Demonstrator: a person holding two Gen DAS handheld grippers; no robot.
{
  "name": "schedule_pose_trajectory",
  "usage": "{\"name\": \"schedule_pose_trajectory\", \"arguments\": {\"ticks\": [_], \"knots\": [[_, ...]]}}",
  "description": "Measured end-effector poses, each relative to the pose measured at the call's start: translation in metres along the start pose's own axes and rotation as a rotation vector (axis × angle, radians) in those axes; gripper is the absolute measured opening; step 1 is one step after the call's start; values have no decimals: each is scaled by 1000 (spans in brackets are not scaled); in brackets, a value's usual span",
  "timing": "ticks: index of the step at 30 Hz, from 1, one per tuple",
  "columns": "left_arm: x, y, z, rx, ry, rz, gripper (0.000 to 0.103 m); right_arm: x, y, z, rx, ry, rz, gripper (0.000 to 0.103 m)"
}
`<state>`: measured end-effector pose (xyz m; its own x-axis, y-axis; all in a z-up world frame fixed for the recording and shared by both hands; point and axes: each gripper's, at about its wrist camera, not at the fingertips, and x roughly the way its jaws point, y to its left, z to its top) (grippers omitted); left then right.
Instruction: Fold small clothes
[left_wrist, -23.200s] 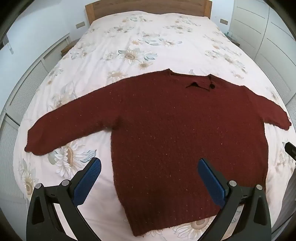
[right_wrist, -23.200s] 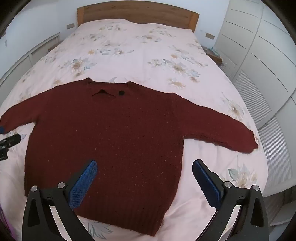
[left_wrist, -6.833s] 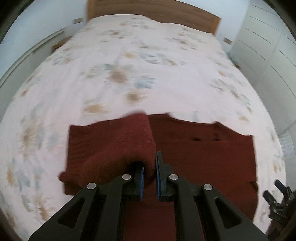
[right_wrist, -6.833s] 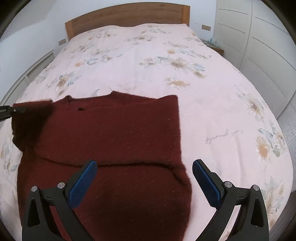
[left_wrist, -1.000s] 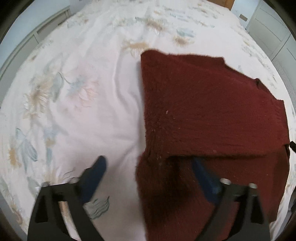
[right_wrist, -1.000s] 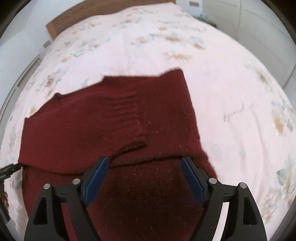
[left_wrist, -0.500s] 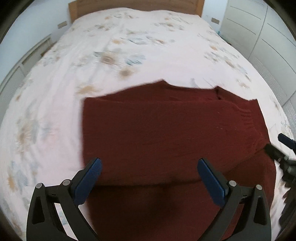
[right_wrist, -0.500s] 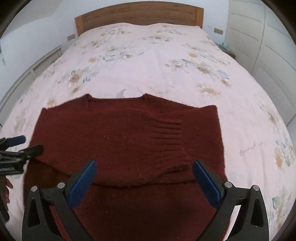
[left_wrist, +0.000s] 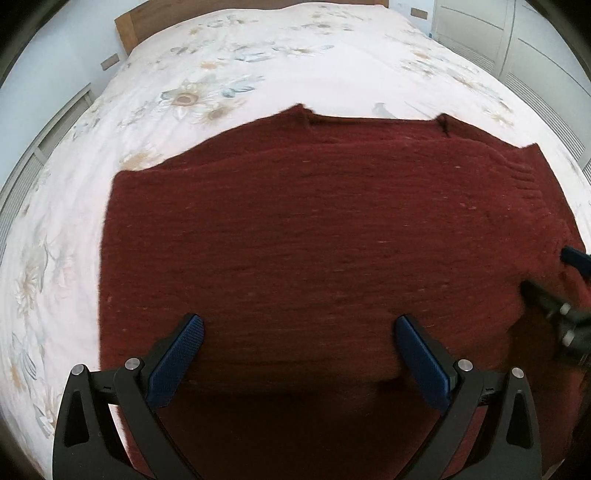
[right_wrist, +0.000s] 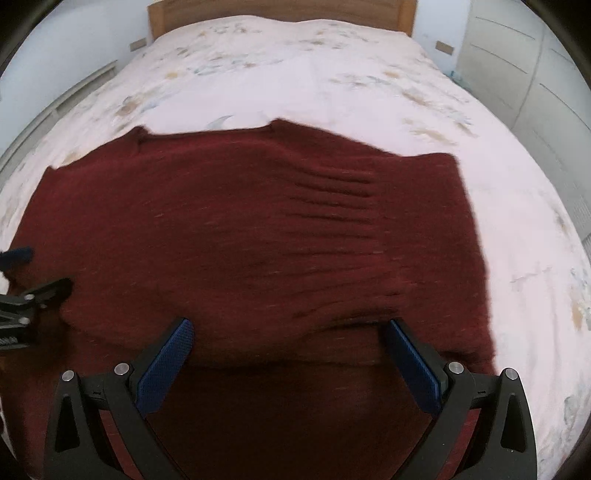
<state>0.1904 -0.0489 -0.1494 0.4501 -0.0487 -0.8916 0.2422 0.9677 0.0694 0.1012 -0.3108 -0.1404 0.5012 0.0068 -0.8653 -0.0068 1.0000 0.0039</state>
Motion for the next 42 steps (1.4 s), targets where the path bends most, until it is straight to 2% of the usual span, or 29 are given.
{"name": "schedule_pose_trajectory", "arguments": {"ticks": [6,12,18,20,25,32,37,42], "knots": [[3,39,-8,-60,7,9,102,-1,-32,0,30,13,-6,103],[3,52,-20,-102,-2,-40,102,1,-33,-5,26,22,4,103],[3,55,-23,-114,-13,-32,102,5,-32,-10,61,-18,25,103],[-9,44,-21,-128,-10,-23,102,-4,-33,-11,63,-34,24,103],[-41,46,-26,-183,-28,-36,102,-35,-31,-15,44,-44,-4,103],[-73,46,-53,-197,-12,-48,102,-83,-51,-51,80,-56,-31,103],[-95,45,-85,-183,-9,-7,102,-101,-65,-85,88,-19,-51,103],[-104,50,-116,-203,61,-79,102,-113,-78,-119,115,20,-44,103]]}}
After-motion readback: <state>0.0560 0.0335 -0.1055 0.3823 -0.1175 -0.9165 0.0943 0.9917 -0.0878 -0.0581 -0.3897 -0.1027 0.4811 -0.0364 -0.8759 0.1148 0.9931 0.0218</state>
